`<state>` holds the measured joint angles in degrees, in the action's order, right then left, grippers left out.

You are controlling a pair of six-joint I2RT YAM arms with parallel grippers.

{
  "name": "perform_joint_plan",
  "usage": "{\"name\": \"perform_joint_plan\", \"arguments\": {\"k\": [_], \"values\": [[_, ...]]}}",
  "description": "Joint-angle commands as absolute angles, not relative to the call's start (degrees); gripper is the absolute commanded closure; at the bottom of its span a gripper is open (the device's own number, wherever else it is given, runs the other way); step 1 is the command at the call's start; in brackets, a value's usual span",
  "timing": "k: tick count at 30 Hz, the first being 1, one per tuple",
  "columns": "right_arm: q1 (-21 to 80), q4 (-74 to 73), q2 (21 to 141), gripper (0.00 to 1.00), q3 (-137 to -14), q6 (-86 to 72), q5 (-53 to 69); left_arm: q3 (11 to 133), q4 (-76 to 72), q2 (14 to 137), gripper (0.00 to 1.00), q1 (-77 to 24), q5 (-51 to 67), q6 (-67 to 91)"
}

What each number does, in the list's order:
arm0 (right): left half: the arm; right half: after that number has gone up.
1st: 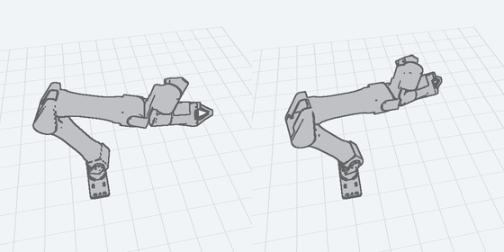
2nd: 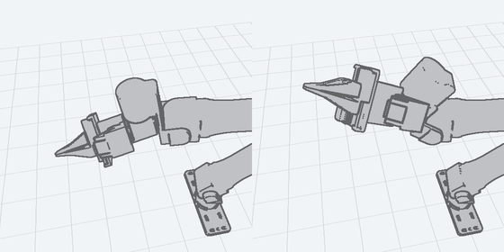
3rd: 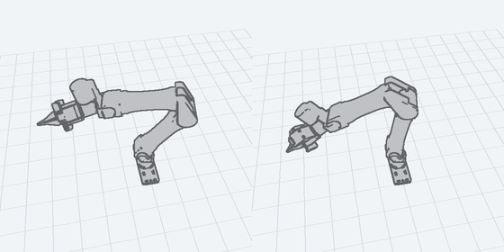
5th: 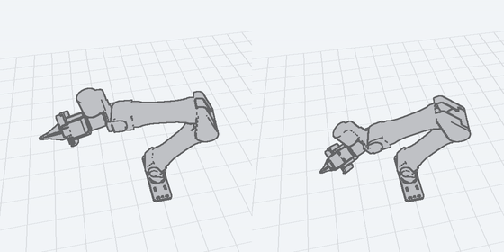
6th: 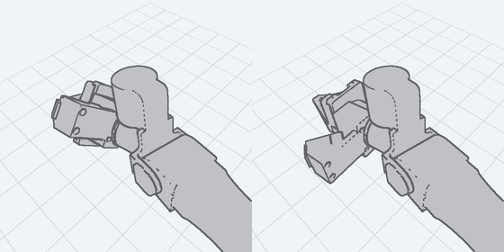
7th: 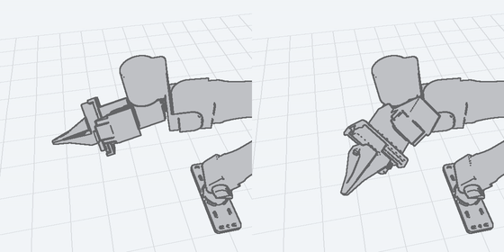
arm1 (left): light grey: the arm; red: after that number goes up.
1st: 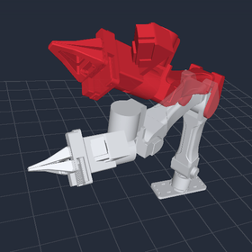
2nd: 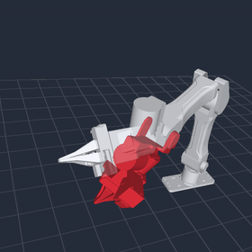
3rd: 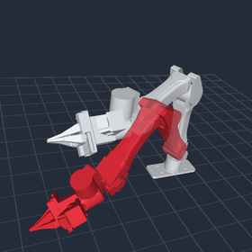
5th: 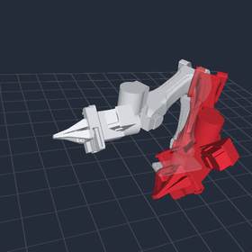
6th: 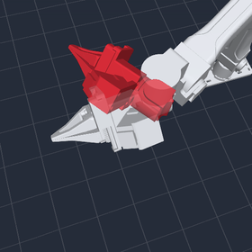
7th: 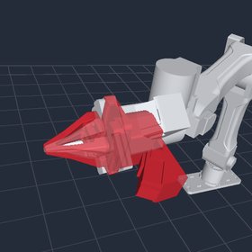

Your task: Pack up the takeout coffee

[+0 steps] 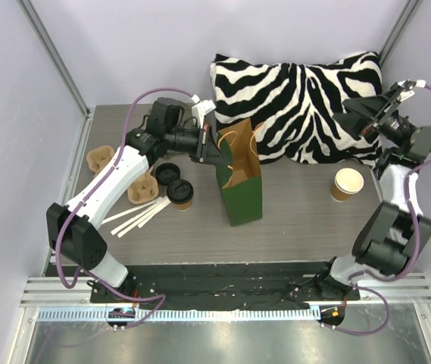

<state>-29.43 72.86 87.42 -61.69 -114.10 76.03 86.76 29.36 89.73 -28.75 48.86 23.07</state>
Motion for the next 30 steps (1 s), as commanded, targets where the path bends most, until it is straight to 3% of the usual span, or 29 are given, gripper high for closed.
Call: {"name": "perform_joint_plan", "arguments": {"k": [1, 2, 3, 5, 9, 14, 22, 26, 30], "values": [[-29.6, -11.7, 72.5, 0.00, -75.5, -49.2, 57.0, 87.6, 32.3, 88.3, 1.00, -28.9, 47.4, 20.9], [-23.1, -28.6, 72.9, 0.00, -84.3, -33.4, 43.2, 87.7, 32.3, 88.5, 1.00, -29.0, 47.5, 20.9], [-17.4, -31.3, 73.1, 0.00, -90.8, -25.6, 37.0, 87.8, 32.6, 88.5, 1.00, -29.0, 47.5, 20.9], [-11.7, -33.3, 73.1, 0.00, -92.4, -14.3, 34.3, 88.0, 32.9, 88.2, 1.00, -28.9, 46.9, 20.6], [-10.6, -41.4, 76.6, 0.00, -98.5, -0.3, 35.4, 88.8, 34.6, 88.1, 1.00, -29.4, 46.8, 18.3], [-10.6, -55.7, 82.1, 0.00, -107.9, 18.9, 48.5, 94.0, 41.6, 89.9, 1.00, -31.8, 51.1, 6.9], [-9.5, -38.1, 81.9, 0.00, -100.9, 18.5, 57.0, 101.2, 59.4, 91.8, 1.00, -35.3, 58.5, -9.9], [-5.7, -38.5, 83.8, 0.00, -101.3, 18.8, 60.1, 104.1, 68.7, 93.4, 1.00, -35.4, 59.2, -18.3], [-0.2, -45.9, 83.3, 0.00, -99.1, 27.4, 59.7, 103.6, 68.7, 93.5, 1.00, -35.1, 58.1, -18.7]]}}
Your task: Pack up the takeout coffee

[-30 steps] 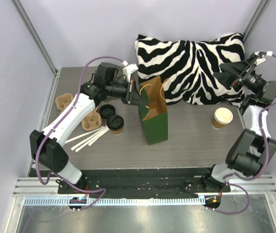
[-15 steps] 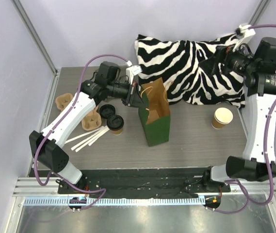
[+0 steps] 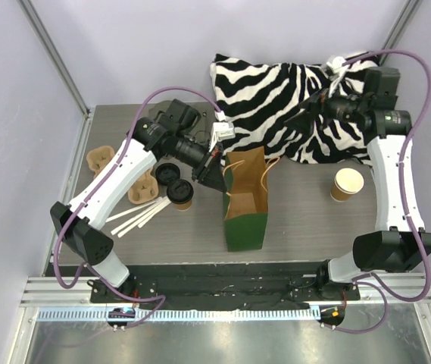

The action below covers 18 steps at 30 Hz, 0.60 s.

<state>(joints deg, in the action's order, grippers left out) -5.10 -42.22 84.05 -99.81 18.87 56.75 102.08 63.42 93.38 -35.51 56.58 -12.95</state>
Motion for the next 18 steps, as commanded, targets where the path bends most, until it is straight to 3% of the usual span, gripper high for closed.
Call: {"name": "perform_joint_plan", "arguments": {"k": [1, 7, 18], "values": [[1.9, -46.7, 82.5, 0.00, -98.5, 31.3, 57.7, 103.5, 69.0, 93.4, 1.00, -35.1, 58.3, -20.5], [11.3, -40.2, 81.0, 0.05, -90.8, 33.8, 50.4, 104.1, 71.8, 94.0, 1.00, -34.6, 58.7, -23.3], [14.2, -40.9, 86.4, 0.06, -96.8, 34.7, 49.8, 105.3, 72.7, 94.1, 1.00, -34.5, 55.6, -24.1]]}}
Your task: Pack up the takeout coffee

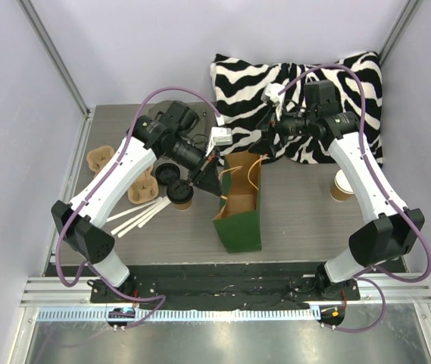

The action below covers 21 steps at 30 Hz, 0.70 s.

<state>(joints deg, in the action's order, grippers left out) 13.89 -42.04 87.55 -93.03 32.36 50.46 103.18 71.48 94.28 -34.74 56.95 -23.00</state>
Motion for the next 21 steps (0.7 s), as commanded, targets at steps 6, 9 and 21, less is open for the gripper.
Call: {"name": "perform_joint_plan", "arguments": {"k": [6, 9, 21], "values": [[14.1, -47.4, 80.0, 0.00, -93.0, 42.9, 44.9, 105.9, 70.3, 94.0, 1.00, -34.3, 55.9, -24.1], [14.1, -47.6, 80.2, 0.00, -93.8, 43.3, 43.4, 108.2, 73.5, 95.2, 1.00, -34.3, 55.6, -27.6], [16.5, -60.4, 95.5, 0.01, -110.2, 49.7, 47.3, 110.5, 74.9, 96.2, 1.00, -34.3, 54.3, -29.6]]}}
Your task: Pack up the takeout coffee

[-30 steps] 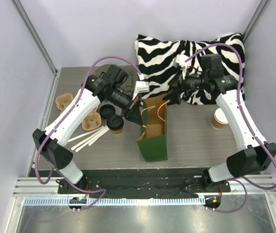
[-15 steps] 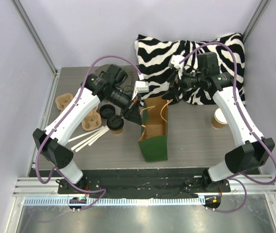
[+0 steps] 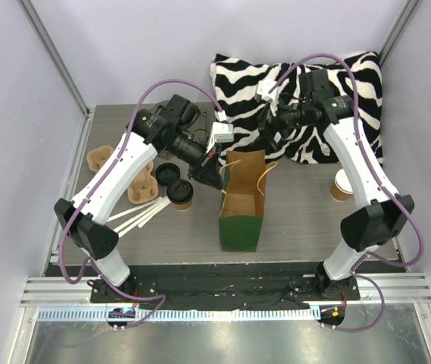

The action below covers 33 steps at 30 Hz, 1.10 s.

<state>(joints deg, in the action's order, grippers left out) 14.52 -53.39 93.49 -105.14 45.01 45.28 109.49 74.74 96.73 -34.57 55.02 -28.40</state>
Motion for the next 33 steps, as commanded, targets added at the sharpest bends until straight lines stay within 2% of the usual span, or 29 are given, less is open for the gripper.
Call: {"name": "perform_joint_plan", "arguments": {"k": [1, 12, 23, 33], "values": [[17.1, -62.3, 95.9, 0.01, -110.5, 51.3, 47.3, 110.5, 74.6, 96.3, 1.00, -34.3, 54.2, -29.3], [21.6, -59.0, 94.4, 0.10, -104.4, 51.3, 42.5, 107.8, 69.1, 95.7, 1.00, -30.9, 55.1, -23.6], [21.4, -56.7, 95.5, 0.03, -112.5, 41.2, 39.1, 108.7, 70.2, 96.1, 1.00, -30.8, 54.8, -25.0], [22.3, -57.0, 94.5, 0.00, -110.0, 40.6, 38.6, 108.4, 69.3, 95.9, 1.00, -30.2, 54.7, -24.3]]}}
